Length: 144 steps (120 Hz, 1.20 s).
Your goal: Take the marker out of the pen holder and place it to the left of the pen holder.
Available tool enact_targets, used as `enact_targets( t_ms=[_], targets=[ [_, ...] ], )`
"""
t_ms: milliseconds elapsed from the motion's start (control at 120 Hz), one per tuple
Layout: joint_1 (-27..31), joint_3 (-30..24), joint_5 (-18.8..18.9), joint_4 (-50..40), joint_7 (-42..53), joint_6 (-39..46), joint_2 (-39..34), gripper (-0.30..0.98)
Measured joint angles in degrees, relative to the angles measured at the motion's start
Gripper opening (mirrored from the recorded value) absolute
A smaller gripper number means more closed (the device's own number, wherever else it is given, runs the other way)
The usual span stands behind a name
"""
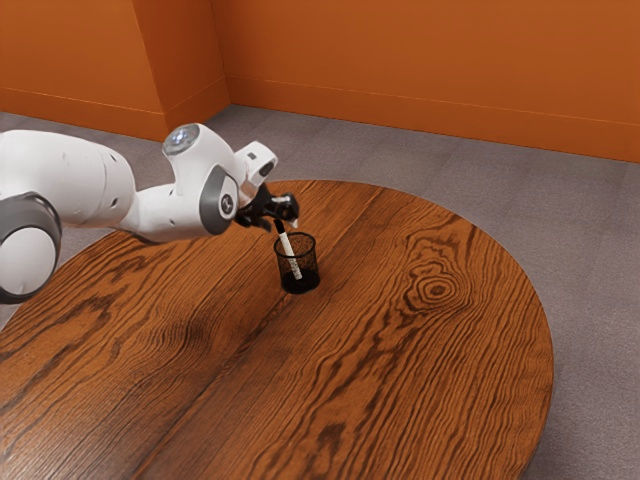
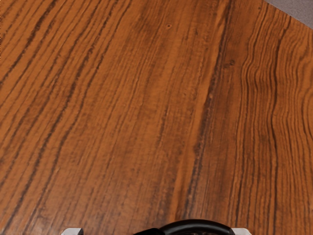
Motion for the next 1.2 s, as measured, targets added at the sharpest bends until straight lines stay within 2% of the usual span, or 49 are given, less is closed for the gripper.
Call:
enact_targets(
  t_ms=[150,700,1008,1200],
  targets=[
    [0.1,0.1,-0.6,0.3,0.1,0.1,0.8,0.26],
    [-0.1,0.1,-0.8,1.7,0.2,0.3,1.7,0.01],
    [-0.2,-0.1,-0.4,1.3,0.1,0.1,-0.9,-0.04],
    [2.1,-0.8,0.0,1.5,1.3,-0.5,-3.1,-0.05]
  ],
)
